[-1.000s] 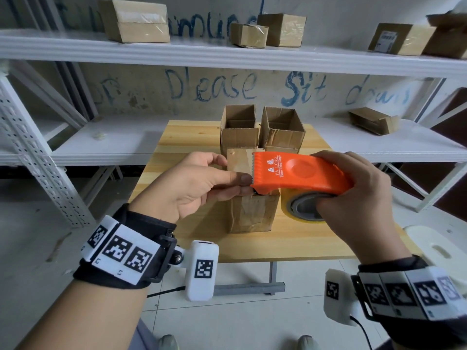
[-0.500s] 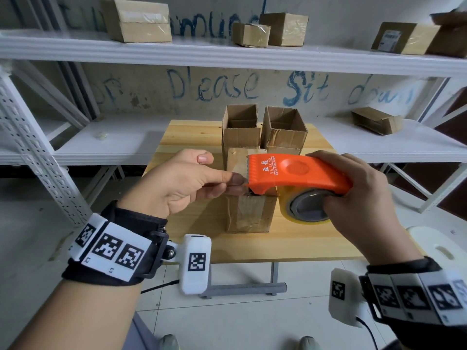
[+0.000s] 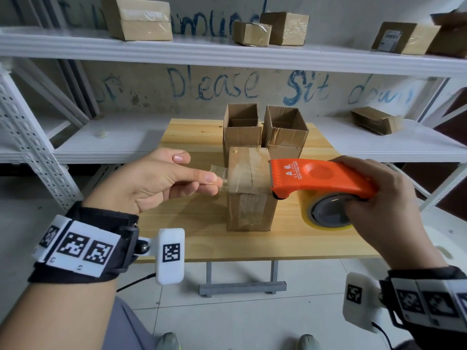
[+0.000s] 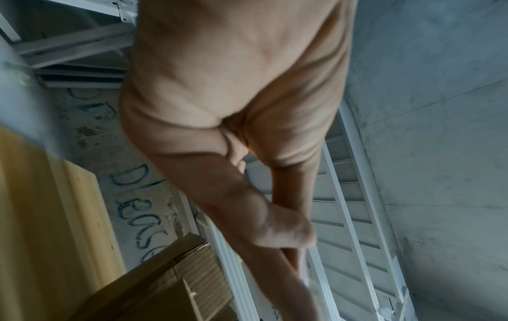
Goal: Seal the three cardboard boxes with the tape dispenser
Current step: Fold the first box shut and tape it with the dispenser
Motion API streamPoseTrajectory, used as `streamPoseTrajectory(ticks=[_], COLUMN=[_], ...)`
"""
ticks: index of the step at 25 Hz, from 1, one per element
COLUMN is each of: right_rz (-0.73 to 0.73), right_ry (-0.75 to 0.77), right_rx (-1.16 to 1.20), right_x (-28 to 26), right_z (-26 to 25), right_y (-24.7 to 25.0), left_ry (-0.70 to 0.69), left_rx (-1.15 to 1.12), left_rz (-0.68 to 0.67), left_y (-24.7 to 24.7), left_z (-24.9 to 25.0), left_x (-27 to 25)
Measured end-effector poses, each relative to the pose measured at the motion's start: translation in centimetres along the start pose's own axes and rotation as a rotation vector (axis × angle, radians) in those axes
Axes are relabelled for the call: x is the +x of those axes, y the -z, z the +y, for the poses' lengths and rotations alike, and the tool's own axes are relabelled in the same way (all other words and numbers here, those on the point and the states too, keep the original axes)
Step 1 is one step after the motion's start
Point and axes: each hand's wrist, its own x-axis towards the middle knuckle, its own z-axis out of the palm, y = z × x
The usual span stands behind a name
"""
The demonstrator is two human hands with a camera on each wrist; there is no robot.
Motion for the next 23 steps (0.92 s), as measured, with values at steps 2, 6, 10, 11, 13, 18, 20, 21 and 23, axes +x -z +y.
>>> streamPoseTrajectory(ticks=[2,6,10,11,13,18,20,21,23], right_rz=[-0.014,-0.013,-0.007,-0.006,-0.002,0.006,0.000,0.003,0.014], right_ry=[0.012,-0.003,0.032,0.033,0.028,0.041,0.046,0.050,0.056], right_rx=[-0.006,-0.002,-0.016,-0.023,-0.024,-0.018,-0.026,-0.028,-0.019], right_x=[-0.1,-0.2,-0.6,-0.7,-0.7,-0.9,-0.9,-0.8,-0.8], right_z=[0.3,0.7,0.7,0.7,0.8,0.8,1.0,1.1,1.3], right_y=[0.0,0.1,-0.1,-0.2,0.0,0.3,0.2,0.1,0.2], left_ry=[0.031,0.048,0.057,0.060,0.063,0.068,0.076,0.080,0.085], left_rx=[0.013,0.021,0.009,0.002,-0.015,-0.017,-0.002,0.006,0.012], left_rz=[-0.007,0.012,0.009,0.011,0.021,0.022,0.024,0.027,0.029], left_y=[0.5,1.2,1.1,1.0,1.0,0.9,0.8,0.8,0.5], left_z=[-0.3,-0.8,-1.3,-1.4,-1.3,-1.4,-1.7,-1.8,-2.0], left_x=[0.0,0.1,0.3,0.4,0.4,0.3,0.3,0.4,0.5])
